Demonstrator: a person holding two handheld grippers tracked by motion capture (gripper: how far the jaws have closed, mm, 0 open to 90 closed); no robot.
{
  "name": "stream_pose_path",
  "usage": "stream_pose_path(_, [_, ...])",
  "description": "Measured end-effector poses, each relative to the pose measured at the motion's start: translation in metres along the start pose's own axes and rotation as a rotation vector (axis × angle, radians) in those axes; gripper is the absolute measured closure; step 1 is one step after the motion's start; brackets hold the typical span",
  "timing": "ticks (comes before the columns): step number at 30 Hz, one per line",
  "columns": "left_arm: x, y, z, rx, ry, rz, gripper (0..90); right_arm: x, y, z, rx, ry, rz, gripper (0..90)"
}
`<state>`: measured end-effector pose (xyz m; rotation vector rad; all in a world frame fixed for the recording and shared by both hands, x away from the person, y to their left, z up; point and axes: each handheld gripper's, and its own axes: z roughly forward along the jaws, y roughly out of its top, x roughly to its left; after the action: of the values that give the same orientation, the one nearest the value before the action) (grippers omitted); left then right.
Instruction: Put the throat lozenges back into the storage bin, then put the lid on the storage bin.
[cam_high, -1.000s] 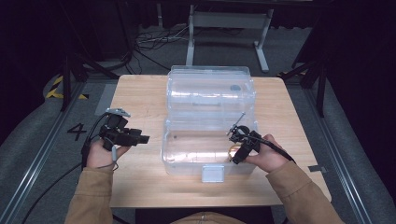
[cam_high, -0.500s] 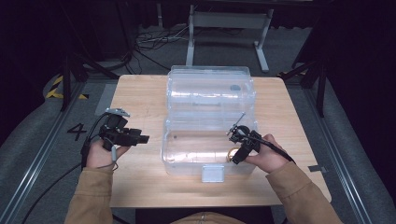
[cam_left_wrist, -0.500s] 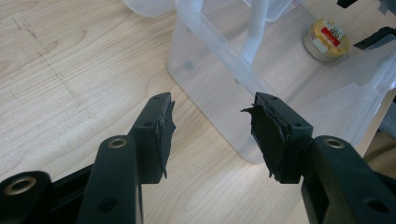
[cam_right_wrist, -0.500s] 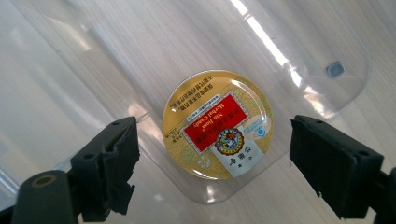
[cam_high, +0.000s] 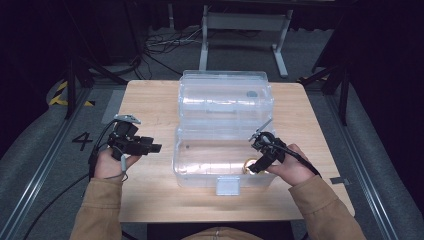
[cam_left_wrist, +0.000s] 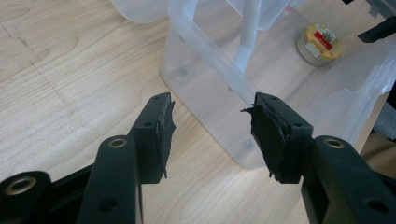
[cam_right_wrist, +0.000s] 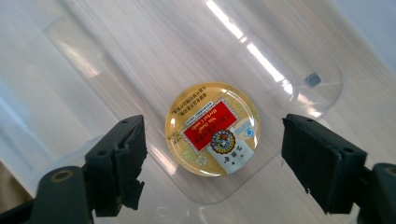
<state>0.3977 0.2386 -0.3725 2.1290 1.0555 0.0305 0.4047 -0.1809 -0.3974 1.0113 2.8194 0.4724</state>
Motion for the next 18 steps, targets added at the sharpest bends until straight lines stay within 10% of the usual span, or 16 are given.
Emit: stream_pose_path(18, [-0.007, 0.006, 0.003, -0.018, -0.039, 0.036, 49.0, 0.001, -0.005, -0.050, -0.239, 0.065, -0.062, 27.6])
